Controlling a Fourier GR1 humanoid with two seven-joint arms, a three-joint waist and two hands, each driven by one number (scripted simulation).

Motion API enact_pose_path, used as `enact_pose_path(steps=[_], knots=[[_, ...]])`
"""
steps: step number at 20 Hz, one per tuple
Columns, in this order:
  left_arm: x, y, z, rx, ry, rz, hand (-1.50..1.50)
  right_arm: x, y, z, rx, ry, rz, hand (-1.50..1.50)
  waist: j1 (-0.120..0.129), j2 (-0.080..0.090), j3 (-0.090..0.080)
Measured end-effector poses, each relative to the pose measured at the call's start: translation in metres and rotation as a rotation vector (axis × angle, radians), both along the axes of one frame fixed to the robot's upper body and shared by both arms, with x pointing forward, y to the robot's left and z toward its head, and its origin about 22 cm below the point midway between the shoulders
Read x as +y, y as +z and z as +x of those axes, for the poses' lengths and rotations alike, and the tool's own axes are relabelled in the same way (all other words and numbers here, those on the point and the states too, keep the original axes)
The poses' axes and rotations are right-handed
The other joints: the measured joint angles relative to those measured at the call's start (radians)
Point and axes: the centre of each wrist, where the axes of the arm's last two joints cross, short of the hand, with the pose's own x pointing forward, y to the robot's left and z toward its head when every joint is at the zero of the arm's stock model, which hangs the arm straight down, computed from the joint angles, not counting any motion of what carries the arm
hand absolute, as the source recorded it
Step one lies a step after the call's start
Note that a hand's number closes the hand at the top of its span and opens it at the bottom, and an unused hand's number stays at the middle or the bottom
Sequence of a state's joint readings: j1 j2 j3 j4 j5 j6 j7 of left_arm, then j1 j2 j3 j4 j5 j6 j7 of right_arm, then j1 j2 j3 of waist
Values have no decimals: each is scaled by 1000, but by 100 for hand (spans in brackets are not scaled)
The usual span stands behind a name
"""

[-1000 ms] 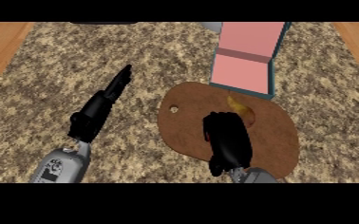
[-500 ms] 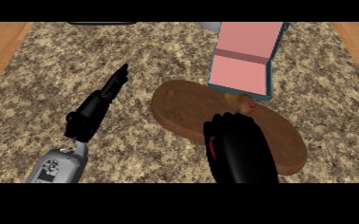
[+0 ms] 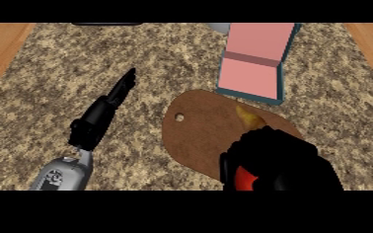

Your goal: Pick the tomato from the cutting board and place it in the cardboard box

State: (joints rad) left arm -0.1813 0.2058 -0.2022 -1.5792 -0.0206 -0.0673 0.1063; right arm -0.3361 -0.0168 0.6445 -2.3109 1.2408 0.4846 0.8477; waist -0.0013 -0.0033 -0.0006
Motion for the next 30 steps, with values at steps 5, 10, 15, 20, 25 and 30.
enact_pose_path(steps=[5,10,15,20,25,30], knots=[[-5,-2,4,1,2,6,0,-11,23,9,-53,-43,62,150,2,2,0],[-4,-5,2,-7,1,-1,0,-11,40,39,-67,-101,73,150,5,2,0],[-1,-3,3,-10,1,-2,0,-18,56,72,-53,-137,101,150,6,3,0],[-3,-2,9,-3,5,0,0,-29,61,105,-38,-161,139,150,5,4,0],[-7,0,5,-8,-5,-3,0,-39,58,145,-40,-207,139,150,8,5,0],[1,-5,6,-3,-10,-4,0,-44,48,178,-26,-238,83,150,9,5,0]])
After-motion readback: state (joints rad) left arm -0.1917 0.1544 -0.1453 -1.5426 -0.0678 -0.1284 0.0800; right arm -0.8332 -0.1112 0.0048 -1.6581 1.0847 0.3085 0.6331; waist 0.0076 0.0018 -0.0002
